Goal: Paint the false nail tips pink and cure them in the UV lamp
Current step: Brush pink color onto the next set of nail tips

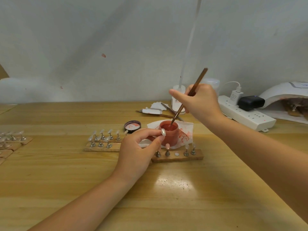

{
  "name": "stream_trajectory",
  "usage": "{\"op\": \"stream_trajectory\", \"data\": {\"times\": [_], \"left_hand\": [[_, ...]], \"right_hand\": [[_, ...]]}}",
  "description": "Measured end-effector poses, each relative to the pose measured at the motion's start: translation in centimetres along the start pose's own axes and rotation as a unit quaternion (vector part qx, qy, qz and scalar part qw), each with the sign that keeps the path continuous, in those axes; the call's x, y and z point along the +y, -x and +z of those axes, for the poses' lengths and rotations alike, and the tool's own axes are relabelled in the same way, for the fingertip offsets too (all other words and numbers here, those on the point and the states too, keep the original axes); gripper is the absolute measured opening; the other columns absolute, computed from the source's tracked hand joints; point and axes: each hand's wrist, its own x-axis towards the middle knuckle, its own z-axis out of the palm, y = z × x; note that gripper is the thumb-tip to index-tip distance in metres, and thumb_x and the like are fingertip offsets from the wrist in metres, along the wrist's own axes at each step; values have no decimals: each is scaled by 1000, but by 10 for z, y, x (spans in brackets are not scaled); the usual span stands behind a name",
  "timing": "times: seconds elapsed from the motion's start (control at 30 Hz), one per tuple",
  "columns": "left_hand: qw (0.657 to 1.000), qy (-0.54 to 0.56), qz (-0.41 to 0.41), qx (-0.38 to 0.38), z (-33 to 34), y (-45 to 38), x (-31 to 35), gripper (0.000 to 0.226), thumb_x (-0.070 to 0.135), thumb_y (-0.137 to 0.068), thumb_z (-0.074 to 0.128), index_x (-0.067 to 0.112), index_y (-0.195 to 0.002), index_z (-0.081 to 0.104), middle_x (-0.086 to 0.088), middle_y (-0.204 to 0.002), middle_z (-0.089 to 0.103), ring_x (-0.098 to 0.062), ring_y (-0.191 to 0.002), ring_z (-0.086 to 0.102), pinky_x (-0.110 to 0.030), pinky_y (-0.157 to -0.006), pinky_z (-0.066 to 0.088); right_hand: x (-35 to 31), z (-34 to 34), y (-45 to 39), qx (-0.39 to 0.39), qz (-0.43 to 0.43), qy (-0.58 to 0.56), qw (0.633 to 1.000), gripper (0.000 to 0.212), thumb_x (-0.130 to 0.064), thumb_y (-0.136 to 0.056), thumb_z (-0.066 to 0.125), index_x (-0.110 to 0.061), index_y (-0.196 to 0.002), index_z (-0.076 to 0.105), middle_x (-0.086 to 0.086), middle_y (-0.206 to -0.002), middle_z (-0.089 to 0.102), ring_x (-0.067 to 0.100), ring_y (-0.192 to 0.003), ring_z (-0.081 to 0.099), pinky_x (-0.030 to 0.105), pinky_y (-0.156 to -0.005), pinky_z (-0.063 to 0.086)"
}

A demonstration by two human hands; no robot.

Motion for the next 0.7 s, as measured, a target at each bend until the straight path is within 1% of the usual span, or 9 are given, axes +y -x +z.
{"op": "stream_trajectory", "data": {"times": [0.1,0.2,0.27,0.37,0.5,0.6,0.7], "left_hand": [[1000,1,2,0,0,0,1,27,10,-78,69,37,-79,66,16,-64,66,3,-69,61,-4,-67,42],[1000,1,3,1,1,0,2,27,9,-78,69,36,-77,66,17,-62,66,5,-69,60,-3,-68,41],[1000,2,1,0,1,0,2,27,9,-78,69,36,-77,66,17,-63,66,5,-70,60,-3,-67,41],[1000,1,-1,1,1,0,2,27,9,-78,68,36,-78,66,18,-64,66,9,-73,60,-1,-66,39],[1000,-3,-3,-2,1,0,1,26,9,-79,68,36,-79,65,19,-65,66,11,-75,59,0,-66,38],[1000,-8,-5,1,0,0,1,27,11,-79,68,37,-79,65,20,-68,67,11,-80,59,0,-69,38],[1000,-13,-10,0,0,1,0,29,13,-80,68,41,-79,63,27,-71,67,11,-83,59,-1,-73,39]], "right_hand": [[9,-4,1,13,86,-48,995,44,-41,-80,67,-14,-49,51,-6,-36,51,-1,-36,50,23,-55,42],[16,-6,3,18,141,-80,987,41,-41,-80,68,-14,-52,54,-8,-33,51,-1,-35,49,23,-53,41],[19,-8,6,20,154,-90,984,42,-40,-79,68,-13,-52,53,-6,-34,51,0,-34,48,23,-52,40],[22,-10,9,13,164,-92,982,41,-41,-80,67,-13,-54,54,-7,-35,53,0,-36,50,24,-53,42],[25,-14,10,22,172,-95,980,39,-39,-81,66,-13,-55,56,-8,-35,53,-1,-37,51,23,-54,42],[25,-19,11,33,178,-90,979,38,-39,-82,66,-13,-55,57,-7,-37,53,3,-40,51,24,-55,43],[24,-23,12,50,184,-100,977,37,-38,-82,66,-13,-56,57,-5,-42,53,6,-44,51,24,-55,44]]}}
